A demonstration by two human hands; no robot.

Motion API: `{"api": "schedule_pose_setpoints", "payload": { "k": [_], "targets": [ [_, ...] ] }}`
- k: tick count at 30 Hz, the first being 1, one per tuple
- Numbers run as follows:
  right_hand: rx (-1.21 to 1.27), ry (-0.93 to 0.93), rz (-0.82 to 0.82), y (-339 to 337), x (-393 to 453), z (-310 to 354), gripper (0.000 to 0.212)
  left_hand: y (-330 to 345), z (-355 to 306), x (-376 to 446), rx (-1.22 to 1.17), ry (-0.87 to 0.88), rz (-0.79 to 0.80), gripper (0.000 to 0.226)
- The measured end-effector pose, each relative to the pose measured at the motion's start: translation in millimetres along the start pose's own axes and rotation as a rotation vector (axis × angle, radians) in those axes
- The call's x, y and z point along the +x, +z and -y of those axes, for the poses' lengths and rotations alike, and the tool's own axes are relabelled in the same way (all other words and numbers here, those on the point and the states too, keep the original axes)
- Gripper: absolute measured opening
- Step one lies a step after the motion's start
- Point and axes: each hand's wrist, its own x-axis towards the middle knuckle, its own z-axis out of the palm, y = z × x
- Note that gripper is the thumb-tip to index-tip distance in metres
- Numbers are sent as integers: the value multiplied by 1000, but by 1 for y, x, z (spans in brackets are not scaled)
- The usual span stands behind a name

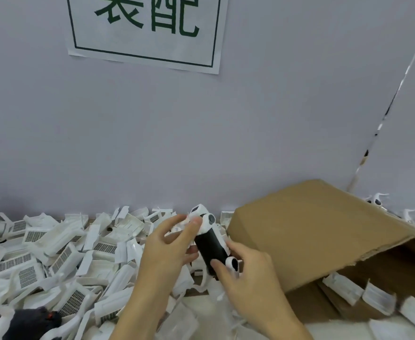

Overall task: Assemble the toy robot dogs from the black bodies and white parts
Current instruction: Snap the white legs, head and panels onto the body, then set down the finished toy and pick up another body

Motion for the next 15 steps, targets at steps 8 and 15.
{"api": "schedule_pose_setpoints", "payload": {
  "k": [8, 15],
  "targets": [
    [933, 486, -296, -60, 26, 2, 14, 14, 0, -7, 65, 30, 64, 17],
    [1148, 453, -723, -158, 97, -29, 31, 7, 1, -6, 132, 40, -41, 20]
  ]
}}
